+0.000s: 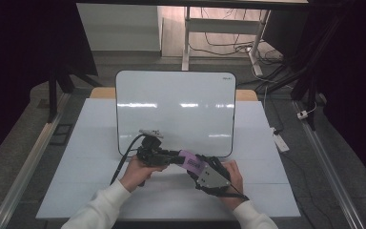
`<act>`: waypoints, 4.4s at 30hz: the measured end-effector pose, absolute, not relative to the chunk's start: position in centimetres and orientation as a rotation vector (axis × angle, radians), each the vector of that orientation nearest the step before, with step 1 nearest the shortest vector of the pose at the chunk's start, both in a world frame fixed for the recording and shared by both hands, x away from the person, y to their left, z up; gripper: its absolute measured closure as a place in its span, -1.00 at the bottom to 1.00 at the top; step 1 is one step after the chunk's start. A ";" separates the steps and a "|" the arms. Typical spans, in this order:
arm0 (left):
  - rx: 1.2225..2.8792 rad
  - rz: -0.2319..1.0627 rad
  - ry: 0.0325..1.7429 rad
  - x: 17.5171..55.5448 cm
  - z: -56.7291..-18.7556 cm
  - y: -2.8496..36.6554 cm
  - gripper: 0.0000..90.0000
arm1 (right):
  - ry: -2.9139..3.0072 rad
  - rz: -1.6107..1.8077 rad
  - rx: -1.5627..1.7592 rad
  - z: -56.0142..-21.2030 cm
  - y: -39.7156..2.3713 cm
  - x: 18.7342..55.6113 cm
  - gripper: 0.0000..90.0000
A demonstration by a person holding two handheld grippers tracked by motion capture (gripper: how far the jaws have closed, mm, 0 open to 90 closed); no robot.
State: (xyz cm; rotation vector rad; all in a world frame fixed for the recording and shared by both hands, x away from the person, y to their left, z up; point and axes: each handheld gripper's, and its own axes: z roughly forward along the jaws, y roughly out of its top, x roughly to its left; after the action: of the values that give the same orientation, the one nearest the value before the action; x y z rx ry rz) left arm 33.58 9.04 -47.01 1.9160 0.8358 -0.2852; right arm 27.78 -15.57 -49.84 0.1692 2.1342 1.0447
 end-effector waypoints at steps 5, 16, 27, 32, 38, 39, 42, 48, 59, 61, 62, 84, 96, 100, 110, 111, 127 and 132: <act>1.891 -0.272 0.852 33.6 -46.9 9.0 0.42 | 2.122 1.035 0.195 -49.9 -15.6 27.8 -0.26; 1.768 -0.317 0.907 33.9 -46.2 9.3 0.43 | 2.004 0.944 0.202 -49.4 -15.7 25.8 -0.15; 1.708 -0.363 0.938 34.5 -45.3 8.2 0.43 | 1.737 0.659 0.071 -50.4 -14.5 24.9 0.03; 1.685 -0.398 0.960 34.7 -45.4 7.9 0.43 | 1.668 0.574 0.059 -51.1 -14.3 25.2 0.13; 1.662 -0.422 0.974 34.8 -45.5 7.8 0.43 | 1.604 0.505 0.034 -51.7 -14.0 25.5 0.22; 1.656 -0.424 0.974 34.8 -45.5 7.8 0.43 | 1.597 0.490 0.031 -51.7 -14.0 25.4 0.25; 1.647 -0.430 0.971 34.8 -45.4 7.9 0.42 | 1.578 0.495 0.007 -51.6 -14.1 25.5 0.30; 1.619 -0.439 0.956 35.0 -45.5 8.0 0.30 | 1.572 0.494 -0.014 -51.1 -14.6 25.3 0.41; 1.629 -0.294 0.908 34.3 -44.9 8.4 -0.37 | 1.627 0.585 0.012 -49.6 -15.4 24.9 0.48; 1.632 -0.254 0.906 34.1 -44.7 8.7 -0.43 | 1.650 0.612 0.035 -49.3 -15.5 25.0 0.49; 1.635 -0.233 0.902 34.0 -44.6 8.8 -0.46 | 1.662 0.632 0.050 -49.3 -15.6 25.1 0.49; 1.856 0.164 0.892 28.5 -45.6 16.3 -0.50 | 1.914 1.099 0.827 -46.3 -20.9 26.5 0.49; 1.915 0.281 0.982 25.3 -48.0 20.8 -0.51 | 1.886 1.157 1.092 -47.7 -22.1 29.6 0.48; 1.928 0.320 1.009 24.7 -48.6 21.9 -0.51 | 1.892 1.183 1.136 -48.1 -22.3 30.6 0.47; 1.910 0.334 1.059 24.4 -49.2 23.3 -0.51 | 1.854 1.219 1.183 -48.5 -22.7 31.6 0.44; 1.914 0.338 1.060 24.4 -49.2 23.3 -0.51 | 1.854 1.219 1.180 -48.5 -22.7 31.6 0.43; 1.963 0.369 1.063 24.0 -49.9 23.5 -0.52 | 2.007 1.221 0.991 -47.2 -25.0 29.7 -0.07; 2.003 0.371 1.042 23.6 -50.1 23.5 -0.50 | 2.114 1.205 0.881 -48.1 -26.3 29.4 -0.11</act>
State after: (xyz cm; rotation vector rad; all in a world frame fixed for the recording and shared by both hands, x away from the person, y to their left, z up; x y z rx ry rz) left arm 23.58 23.48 -50.14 2.0030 1.0423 0.3707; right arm 29.38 -26.28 -48.05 0.8806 2.1138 1.2053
